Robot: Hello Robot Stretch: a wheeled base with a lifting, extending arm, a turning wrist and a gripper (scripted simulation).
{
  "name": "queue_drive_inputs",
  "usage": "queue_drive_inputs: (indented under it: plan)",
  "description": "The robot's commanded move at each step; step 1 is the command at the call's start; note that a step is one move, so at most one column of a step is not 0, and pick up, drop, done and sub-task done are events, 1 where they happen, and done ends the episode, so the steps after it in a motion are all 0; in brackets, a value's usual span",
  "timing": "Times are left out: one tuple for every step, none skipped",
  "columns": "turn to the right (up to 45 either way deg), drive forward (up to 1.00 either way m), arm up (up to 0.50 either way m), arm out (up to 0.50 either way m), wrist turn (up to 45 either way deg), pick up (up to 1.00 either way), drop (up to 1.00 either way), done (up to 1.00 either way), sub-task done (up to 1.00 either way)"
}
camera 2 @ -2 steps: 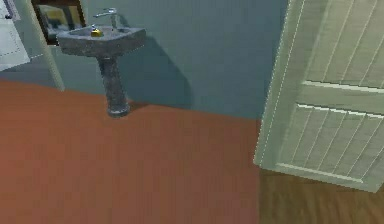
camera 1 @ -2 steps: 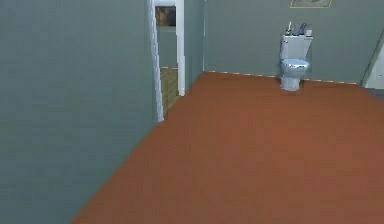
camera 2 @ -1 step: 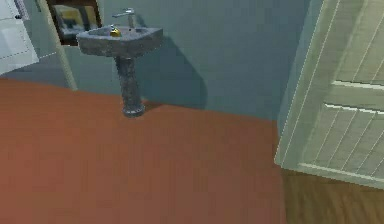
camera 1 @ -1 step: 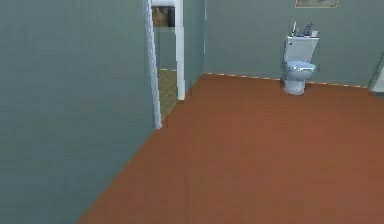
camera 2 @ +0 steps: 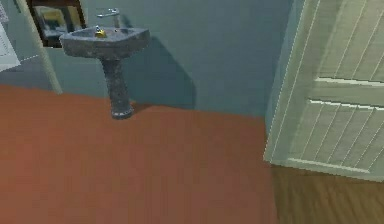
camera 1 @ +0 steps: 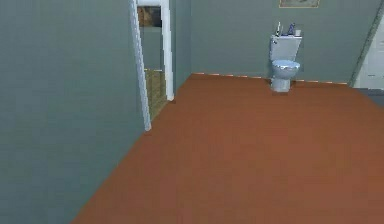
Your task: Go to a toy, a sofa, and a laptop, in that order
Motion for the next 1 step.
queue_drive_inputs:
  plan:
    - [0.0, 1.0, 0.0, 0.0, 0.0, 0.0, 0.0, 0.0, 0.0]
